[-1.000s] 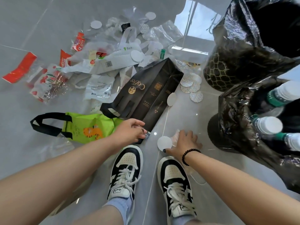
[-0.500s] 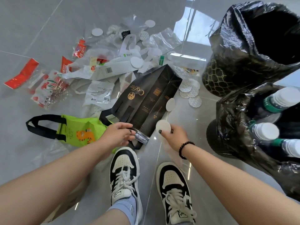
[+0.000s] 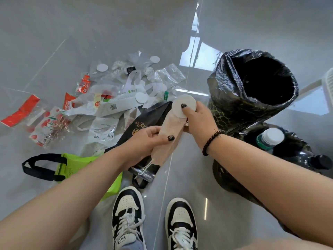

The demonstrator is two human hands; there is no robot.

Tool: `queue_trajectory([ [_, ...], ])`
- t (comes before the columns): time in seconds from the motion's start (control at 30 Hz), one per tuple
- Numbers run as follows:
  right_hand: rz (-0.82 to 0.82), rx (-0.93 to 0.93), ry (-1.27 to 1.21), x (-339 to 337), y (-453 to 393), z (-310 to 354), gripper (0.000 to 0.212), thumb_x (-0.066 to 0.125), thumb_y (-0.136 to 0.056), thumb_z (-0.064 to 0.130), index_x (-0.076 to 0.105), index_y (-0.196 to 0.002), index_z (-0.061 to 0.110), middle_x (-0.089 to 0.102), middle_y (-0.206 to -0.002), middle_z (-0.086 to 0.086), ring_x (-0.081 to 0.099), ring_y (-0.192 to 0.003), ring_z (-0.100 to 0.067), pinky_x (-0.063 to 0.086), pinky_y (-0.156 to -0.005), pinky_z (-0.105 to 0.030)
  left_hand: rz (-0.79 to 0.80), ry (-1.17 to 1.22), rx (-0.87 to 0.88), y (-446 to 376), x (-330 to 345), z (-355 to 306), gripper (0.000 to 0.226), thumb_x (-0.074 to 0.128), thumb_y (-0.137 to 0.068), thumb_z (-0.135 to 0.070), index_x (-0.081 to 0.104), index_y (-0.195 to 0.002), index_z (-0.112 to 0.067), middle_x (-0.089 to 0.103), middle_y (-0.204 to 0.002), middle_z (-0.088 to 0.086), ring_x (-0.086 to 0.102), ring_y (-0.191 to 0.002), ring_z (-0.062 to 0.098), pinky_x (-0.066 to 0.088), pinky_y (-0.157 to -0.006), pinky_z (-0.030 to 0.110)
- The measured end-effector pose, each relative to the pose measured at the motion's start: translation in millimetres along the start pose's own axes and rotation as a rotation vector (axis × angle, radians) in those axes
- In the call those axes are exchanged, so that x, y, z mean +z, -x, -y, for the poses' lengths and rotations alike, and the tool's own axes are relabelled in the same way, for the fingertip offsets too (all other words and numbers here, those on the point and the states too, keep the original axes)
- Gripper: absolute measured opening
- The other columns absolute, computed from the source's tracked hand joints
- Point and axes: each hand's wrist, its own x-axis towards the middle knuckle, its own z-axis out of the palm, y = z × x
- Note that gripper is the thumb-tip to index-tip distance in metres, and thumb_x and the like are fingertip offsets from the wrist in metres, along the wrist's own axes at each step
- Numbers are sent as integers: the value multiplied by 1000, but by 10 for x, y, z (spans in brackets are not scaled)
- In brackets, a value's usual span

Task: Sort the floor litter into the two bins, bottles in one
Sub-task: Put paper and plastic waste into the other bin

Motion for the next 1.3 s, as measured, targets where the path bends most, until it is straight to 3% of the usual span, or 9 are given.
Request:
queue_trajectory([
  [0.3,-283,29,-49,-709,-262,512,19,45,-97,14,52,-82,23,61,-88,-7,66,-69,-23,55,-60,-34,-52,-331,81,-121,167,-518,28,77,-76,-35,71,-100,-22,74,-95,2,66,-81,13,49,-70,26],
  [0.47,-460,3,219,-1220,-449,546,9,46,-95,13,55,-94,13,67,-98,-16,68,-57,-17,56,-47,-26,-83,-452,57,-136,47,-763,32,77,-76,-38,71,-104,-24,74,-105,5,69,-96,24,53,-89,39],
  [0.63,-553,167,207,-1548,-688,493,35,49,-94,6,51,-129,7,63,-114,-20,67,-57,-15,49,-37,-19,-109,-482,124,-245,117,-1009,16,64,-92,-30,68,-107,-25,72,-99,-2,68,-89,15,49,-67,21],
  [0.73,-613,220,104,-1593,-851,475,48,51,-92,2,40,-139,6,56,-119,-18,69,-65,-22,55,-45,-23,-101,-473,166,-398,253,-1059,18,60,-94,-27,66,-111,-24,70,-96,-6,66,-86,11,46,-64,19],
  [0.87,-714,139,362,-1593,-1028,513,66,60,-87,25,31,-144,10,48,-135,-13,54,-120,-28,46,-99,-35,-75,-439,193,-623,407,-1102,25,60,-94,-25,63,-118,-20,68,-107,-3,65,-92,13,48,-69,23],
  [0.97,-593,106,648,-1486,-1069,479,68,59,-90,36,28,-145,10,38,-144,-12,43,-128,-26,37,-99,-32,-80,-344,179,-656,480,-1031,23,60,-95,-25,63,-117,-18,68,-106,-1,66,-93,14,52,-71,24],
  [1.1,-282,190,941,-1207,-1074,279,56,60,-89,44,44,-127,6,56,-119,-12,55,-106,-31,44,-82,-33,-125,-230,129,-556,411,-840,24,60,-94,-24,64,-117,-16,69,-108,1,65,-94,14,53,-79,28],
  [1.2,-224,157,1236,-1100,-1013,175,31,53,-93,24,46,-117,6,58,-111,-19,57,-97,-38,51,-79,-42,-139,-258,117,-402,208,-781,19,61,-94,-27,66,-111,-21,69,-106,-3,65,-97,14,52,-87,31],
  [1.3,-152,108,1364,-1070,-936,135,36,51,-88,7,43,-123,10,55,-96,-16,57,-84,-35,54,-73,-45,-184,-288,78,-167,-38,-705,19,63,-92,-28,67,-110,-22,70,-106,-3,66,-101,19,52,-93,37],
])
